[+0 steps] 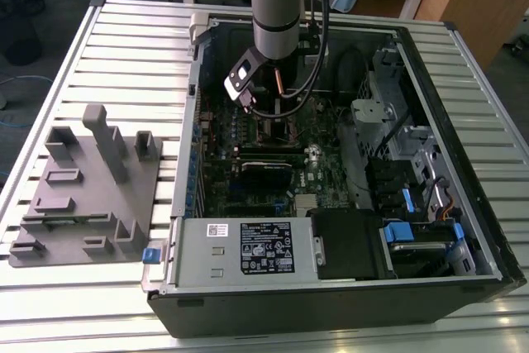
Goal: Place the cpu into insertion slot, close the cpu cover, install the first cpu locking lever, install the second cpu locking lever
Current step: 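Place the cpu into insertion slot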
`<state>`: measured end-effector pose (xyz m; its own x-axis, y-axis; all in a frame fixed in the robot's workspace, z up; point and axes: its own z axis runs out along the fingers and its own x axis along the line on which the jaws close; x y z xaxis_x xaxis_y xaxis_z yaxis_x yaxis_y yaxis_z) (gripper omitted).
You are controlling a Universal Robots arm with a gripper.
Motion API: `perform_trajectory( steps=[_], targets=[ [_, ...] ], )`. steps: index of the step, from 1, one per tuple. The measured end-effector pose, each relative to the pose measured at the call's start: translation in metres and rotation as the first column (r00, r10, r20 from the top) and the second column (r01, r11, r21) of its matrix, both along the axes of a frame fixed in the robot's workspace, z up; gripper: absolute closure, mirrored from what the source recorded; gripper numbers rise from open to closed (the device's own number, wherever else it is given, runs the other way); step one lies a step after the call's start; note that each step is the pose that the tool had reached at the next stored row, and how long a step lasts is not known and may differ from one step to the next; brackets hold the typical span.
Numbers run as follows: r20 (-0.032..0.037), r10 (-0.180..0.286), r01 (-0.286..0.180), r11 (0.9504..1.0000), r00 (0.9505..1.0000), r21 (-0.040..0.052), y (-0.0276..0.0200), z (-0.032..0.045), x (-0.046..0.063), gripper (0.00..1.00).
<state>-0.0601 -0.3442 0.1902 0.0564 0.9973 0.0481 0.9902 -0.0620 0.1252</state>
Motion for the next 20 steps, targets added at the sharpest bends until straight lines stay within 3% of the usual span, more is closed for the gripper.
perform_trajectory(
  steps=[12,14,15,20],
  targets=[
    [0.0001,0.0,0.0,1.0,1.0,0.0001,0.0,-0.0006,0.0,0.46],
    [0.0012,0.0,0.0,1.0,1.0,0.002,0.0003,-0.0013,0.0002,0.45],
    [0.001,0.0,0.0,1.0,1.0,0.0016,0.0003,-0.0012,0.0001,0.39],
    [0.0,0.0,0.0,1.0,1.0,0.0,0.0,-0.0006,0.0,0.39]
  ],
)
